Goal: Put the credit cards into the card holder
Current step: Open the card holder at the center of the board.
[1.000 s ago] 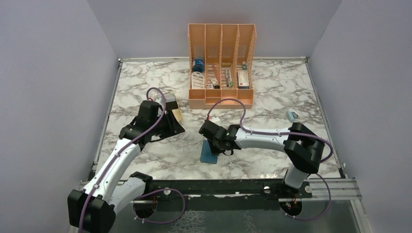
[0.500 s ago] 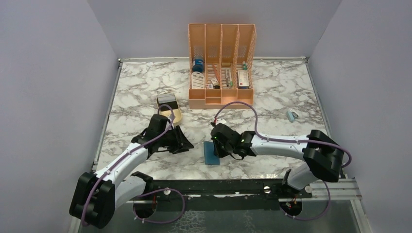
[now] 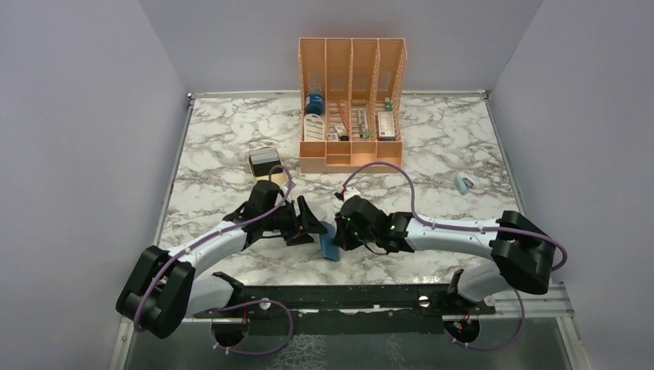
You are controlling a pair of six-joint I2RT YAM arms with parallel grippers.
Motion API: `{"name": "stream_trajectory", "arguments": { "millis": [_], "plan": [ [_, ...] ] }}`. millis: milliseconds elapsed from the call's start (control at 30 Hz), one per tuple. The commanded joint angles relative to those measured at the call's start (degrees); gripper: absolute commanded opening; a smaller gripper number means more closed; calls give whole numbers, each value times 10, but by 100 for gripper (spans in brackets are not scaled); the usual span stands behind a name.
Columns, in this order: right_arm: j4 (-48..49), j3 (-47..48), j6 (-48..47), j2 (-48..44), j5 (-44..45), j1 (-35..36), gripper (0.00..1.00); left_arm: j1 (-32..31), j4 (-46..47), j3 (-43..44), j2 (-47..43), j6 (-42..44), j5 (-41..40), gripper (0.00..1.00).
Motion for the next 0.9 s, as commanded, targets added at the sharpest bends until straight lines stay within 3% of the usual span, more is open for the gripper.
{"name": "stream_trajectory", "arguments": {
  "millis": [0,300,567,700,867],
  "plan": [
    [38,-3,-2,-12,-12,-1,1,-25,53,16,15,-13,14,67],
    [64,-39,8,-50,2,-2,1,-40,55,16,64,-6,-19,59],
    [69,-75,33,-70,13,-2,1,-41,44,19,78,1,-40,16],
    [52,-67,45,-70,35,-2,1,-41,28,19,94,9,-56,0],
    [42,-66,51,-79,61,-2,1,-41,21,19,115,18,-61,0]
  ]
}}
